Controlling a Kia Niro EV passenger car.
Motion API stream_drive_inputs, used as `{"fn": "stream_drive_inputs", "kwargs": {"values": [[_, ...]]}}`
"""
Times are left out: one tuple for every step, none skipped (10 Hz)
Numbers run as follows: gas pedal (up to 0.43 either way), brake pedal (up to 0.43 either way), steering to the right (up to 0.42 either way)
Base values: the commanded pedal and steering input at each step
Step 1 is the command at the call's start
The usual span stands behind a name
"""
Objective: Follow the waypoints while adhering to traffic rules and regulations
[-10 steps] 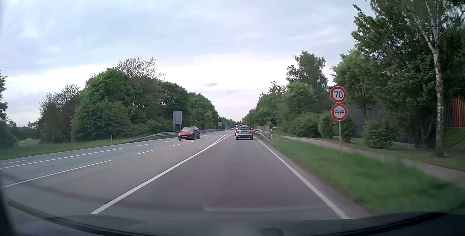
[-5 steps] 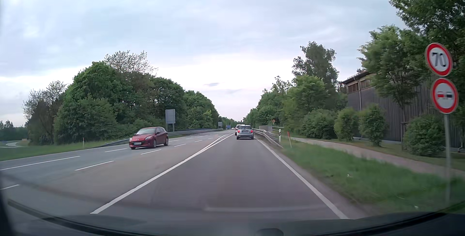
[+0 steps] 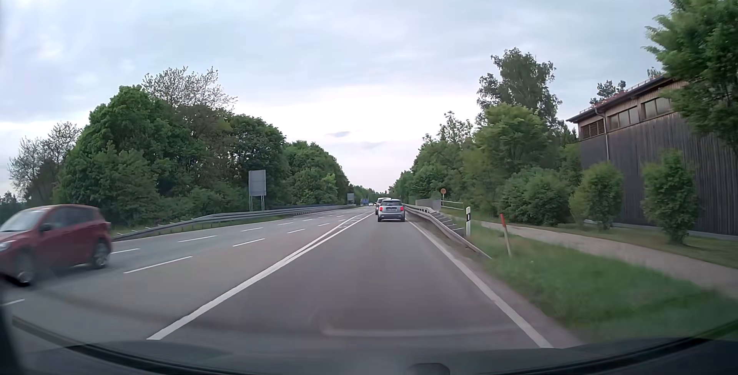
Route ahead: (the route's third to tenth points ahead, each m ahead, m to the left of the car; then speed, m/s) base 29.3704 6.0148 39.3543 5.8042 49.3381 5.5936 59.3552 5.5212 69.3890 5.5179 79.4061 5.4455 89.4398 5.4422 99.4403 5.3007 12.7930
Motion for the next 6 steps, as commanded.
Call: {"fn": "stream_drive_inputs", "kwargs": {"values": [[0.189,0.0,-0.005],[0.189,0.0,-0.005],[0.189,0.0,-0.005],[0.189,0.0,-0.005],[0.177,0.0,-0.005],[0.177,0.0,-0.004]]}}
